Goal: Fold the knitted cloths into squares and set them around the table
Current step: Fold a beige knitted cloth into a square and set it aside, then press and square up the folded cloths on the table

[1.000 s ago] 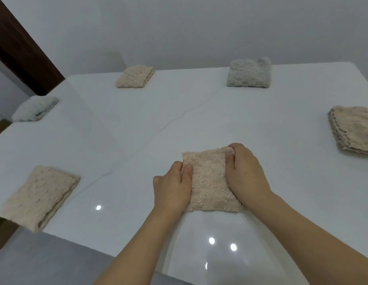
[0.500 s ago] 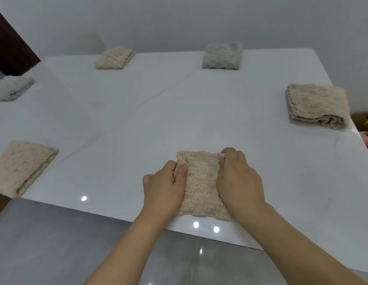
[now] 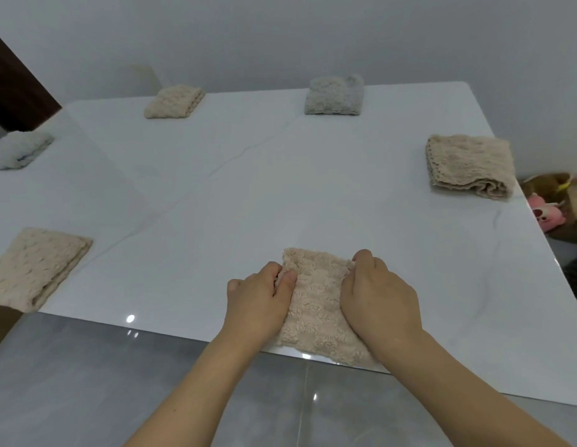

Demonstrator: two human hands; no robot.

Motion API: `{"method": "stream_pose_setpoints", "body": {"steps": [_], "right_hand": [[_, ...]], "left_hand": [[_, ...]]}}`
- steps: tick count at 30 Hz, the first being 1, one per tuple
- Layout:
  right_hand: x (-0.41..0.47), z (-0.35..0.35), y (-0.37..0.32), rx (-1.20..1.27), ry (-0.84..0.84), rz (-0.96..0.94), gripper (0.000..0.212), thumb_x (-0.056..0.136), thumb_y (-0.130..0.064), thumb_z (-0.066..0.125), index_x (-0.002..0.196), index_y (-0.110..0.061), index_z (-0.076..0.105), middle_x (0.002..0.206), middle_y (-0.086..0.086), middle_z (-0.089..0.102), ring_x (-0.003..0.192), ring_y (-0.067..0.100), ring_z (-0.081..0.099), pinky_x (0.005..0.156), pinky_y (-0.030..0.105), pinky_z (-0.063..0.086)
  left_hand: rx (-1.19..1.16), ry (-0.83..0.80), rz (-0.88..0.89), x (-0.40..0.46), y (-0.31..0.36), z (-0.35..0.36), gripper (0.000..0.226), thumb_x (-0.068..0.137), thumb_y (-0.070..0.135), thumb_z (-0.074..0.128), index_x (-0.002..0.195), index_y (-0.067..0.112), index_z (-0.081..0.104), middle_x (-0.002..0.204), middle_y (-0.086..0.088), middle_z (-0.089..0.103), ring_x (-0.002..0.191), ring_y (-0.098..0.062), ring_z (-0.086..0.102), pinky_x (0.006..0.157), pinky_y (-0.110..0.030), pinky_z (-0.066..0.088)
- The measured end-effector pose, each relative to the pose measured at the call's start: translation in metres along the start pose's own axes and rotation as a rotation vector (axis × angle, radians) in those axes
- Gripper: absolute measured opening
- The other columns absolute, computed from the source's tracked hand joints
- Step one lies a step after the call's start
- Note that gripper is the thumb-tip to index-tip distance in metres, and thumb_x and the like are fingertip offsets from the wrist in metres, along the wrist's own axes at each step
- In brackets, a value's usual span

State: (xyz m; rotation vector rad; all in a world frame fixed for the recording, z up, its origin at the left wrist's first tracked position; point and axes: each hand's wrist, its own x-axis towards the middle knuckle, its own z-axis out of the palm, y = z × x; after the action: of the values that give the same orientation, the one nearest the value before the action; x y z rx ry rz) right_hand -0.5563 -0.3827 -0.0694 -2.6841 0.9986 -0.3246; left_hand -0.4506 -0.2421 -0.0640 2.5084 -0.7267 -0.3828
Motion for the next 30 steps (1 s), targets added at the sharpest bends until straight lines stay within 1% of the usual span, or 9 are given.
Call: {"method": "stream_pose_setpoints", "body": {"steps": [4,7,9,11,14,17,19,23,30], "right_hand": [[0.012,-0.011,0.009,0.008,-0.033,-0.037,0.018,0.094,-0.031,0.036,0.087,-0.017,0.044,0.072,-0.002,0.051,0.063,0.02,0.05,0.05,0.03,0.035],[0.034,-0.009,0.023,0.018,0.067,-0.094,0.027,0.094,-0.031,0.037,0.085,-0.013,0.056,0.075,0.003,0.054,0.069,0.024,0.049,0.055,0.034,0.043],[0.05,-0.008,0.034,0.056,0.141,-0.173,0.03,0.09,-0.026,0.04,0.091,-0.008,0.064,0.077,0.009,0.059,0.067,0.03,0.051,0.057,0.037,0.044],[0.061,-0.011,0.041,0.059,0.119,-0.218,0.034,0.089,-0.023,0.043,0.105,-0.003,0.065,0.089,0.014,0.065,0.074,0.034,0.057,0.065,0.04,0.048],[0.063,-0.019,0.045,0.059,0.015,-0.281,0.047,0.091,-0.027,0.037,0.122,0.0,0.059,0.115,0.016,0.064,0.1,0.035,0.059,0.087,0.042,0.047],[0.059,-0.035,0.045,0.041,-0.065,-0.327,0.056,0.092,-0.031,0.031,0.131,0.002,0.053,0.133,0.018,0.055,0.124,0.033,0.051,0.106,0.039,0.036],[0.06,-0.046,0.045,0.04,-0.127,-0.32,0.056,0.092,-0.029,0.034,0.135,0.002,0.05,0.141,0.018,0.049,0.132,0.031,0.044,0.112,0.036,0.027],[0.07,-0.061,0.057,0.021,-0.114,-0.414,0.053,0.092,-0.029,0.032,0.13,0.002,0.053,0.136,0.018,0.053,0.125,0.032,0.05,0.111,0.034,0.027],[0.115,-0.089,0.088,-0.033,-0.224,-0.617,0.052,0.091,-0.026,0.032,0.13,0.0,0.054,0.136,0.017,0.053,0.126,0.032,0.051,0.111,0.041,0.033]], "left_hand": [[0.068,-0.045,-0.025,0.002,0.007,-0.006,0.037,0.102,0.047,0.035,0.073,0.026,0.042,0.06,0.007,0.053,0.062,-0.01,0.052,0.092,-0.033,0.033],[-0.037,-0.045,-0.105,0.006,0.011,-0.016,0.037,0.097,0.052,0.039,0.082,0.021,0.053,0.071,0.004,0.064,0.07,-0.014,0.059,0.074,-0.032,0.042],[-0.133,-0.005,-0.15,0.011,0.012,-0.024,0.033,0.097,0.05,0.041,0.085,0.022,0.054,0.075,0.006,0.063,0.072,-0.013,0.06,0.063,-0.03,0.041],[-0.137,0.045,-0.144,0.02,0.009,-0.03,0.029,0.099,0.045,0.041,0.087,0.022,0.053,0.08,0.004,0.062,0.073,-0.013,0.059,0.061,-0.029,0.041],[-0.063,0.111,-0.092,0.033,0.008,-0.033,0.028,0.1,0.04,0.039,0.094,0.018,0.055,0.094,0.0,0.061,0.082,-0.017,0.057,0.069,-0.032,0.046],[0.07,0.083,-0.013,0.037,0.016,-0.037,0.039,0.103,0.037,0.037,0.127,0.01,0.055,0.129,-0.007,0.056,0.114,-0.024,0.053,0.094,-0.038,0.046],[0.163,0.092,0.034,0.036,0.026,-0.04,0.047,0.104,0.035,0.036,0.137,0.006,0.049,0.141,-0.011,0.051,0.127,-0.029,0.048,0.103,-0.038,0.039],[0.282,0.205,0.129,0.03,0.049,-0.039,0.056,0.099,0.038,0.031,0.129,-0.002,0.057,0.131,-0.018,0.059,0.122,-0.036,0.055,0.105,-0.045,0.044],[0.399,0.198,0.011,0.025,0.094,-0.029,0.058,0.1,0.037,0.026,0.138,0.0,0.05,0.145,-0.017,0.05,0.138,-0.036,0.043,0.117,-0.052,0.03]]}}
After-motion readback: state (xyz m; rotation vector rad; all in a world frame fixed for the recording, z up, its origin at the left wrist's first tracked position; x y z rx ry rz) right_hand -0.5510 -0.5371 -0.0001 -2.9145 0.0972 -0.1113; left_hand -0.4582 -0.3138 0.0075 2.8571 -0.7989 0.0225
